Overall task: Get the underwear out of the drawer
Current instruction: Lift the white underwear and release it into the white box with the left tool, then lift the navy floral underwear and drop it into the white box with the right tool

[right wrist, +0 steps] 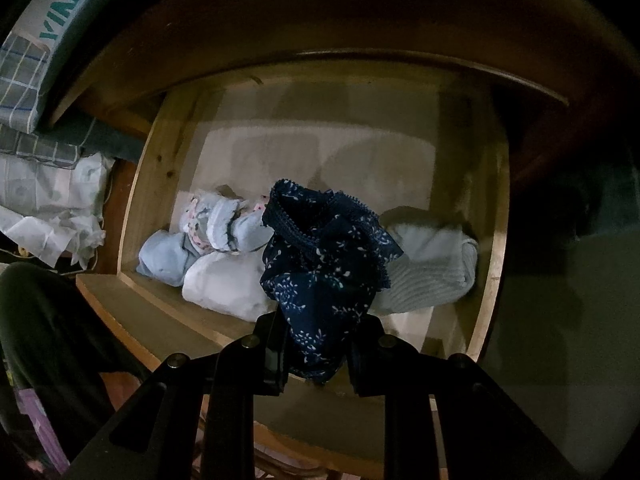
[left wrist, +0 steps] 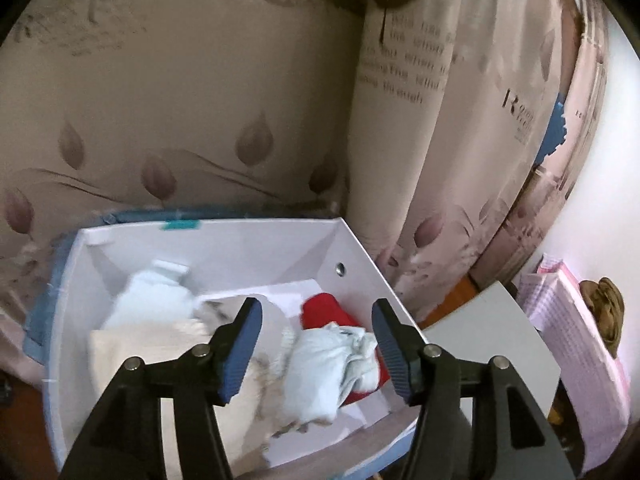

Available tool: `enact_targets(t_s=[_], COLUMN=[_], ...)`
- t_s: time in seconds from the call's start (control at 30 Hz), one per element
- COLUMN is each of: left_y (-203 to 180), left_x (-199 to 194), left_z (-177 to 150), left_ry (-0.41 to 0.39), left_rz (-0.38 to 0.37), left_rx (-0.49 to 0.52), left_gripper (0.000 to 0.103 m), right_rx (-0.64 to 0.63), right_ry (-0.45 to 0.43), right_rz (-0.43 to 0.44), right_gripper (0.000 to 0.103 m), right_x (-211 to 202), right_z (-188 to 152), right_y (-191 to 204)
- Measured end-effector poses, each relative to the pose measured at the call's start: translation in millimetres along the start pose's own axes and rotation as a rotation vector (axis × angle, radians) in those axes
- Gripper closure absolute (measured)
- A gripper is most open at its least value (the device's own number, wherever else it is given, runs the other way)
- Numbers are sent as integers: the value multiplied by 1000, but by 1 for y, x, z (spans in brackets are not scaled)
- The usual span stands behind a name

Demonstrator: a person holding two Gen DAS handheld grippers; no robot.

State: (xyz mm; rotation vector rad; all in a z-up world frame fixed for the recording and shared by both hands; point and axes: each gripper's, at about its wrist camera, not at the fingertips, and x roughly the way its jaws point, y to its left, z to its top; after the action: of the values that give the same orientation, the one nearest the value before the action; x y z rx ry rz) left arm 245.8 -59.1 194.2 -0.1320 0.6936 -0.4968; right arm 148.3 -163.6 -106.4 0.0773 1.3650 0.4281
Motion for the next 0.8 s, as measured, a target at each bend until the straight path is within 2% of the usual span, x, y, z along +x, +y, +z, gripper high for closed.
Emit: enact_targets(t_s=[0.17,0.27,0.3,0.4,0.47,0.53,0.6,0.8], left_y=[9,20,23,33,40,45,50,58], left_x=[-56,-88,-93,-110,-113,-110,-106,-95], left_z=[-35,-71,-79,-115,-140,-157,-173,-201], left_ry=[-68,-97,-97,-89,-61,-14,25,40], left_rz=[151,197,205,234,321,359,332,279], left_rx=[82,90,87,73,44,33,34,56], left_gripper=[34,28,24,23,22,22,22,22], right_rx=[24,35,34,53,52,46,43,54], right_ry=[-15,-18,-22,-38,-56,-76,-100,-188], right_rz=[29,50,47,69,78,95,115,199], right_gripper=[83,83,83,83,83,83,83,83], right_x=[-6,-9,-10,-16,-22,-30,-40,-90], right_z=[-3,-6,-7,-10,-15,-21,-31,-60], right_y=[-4,-4,-3,-3,0,4,9,18])
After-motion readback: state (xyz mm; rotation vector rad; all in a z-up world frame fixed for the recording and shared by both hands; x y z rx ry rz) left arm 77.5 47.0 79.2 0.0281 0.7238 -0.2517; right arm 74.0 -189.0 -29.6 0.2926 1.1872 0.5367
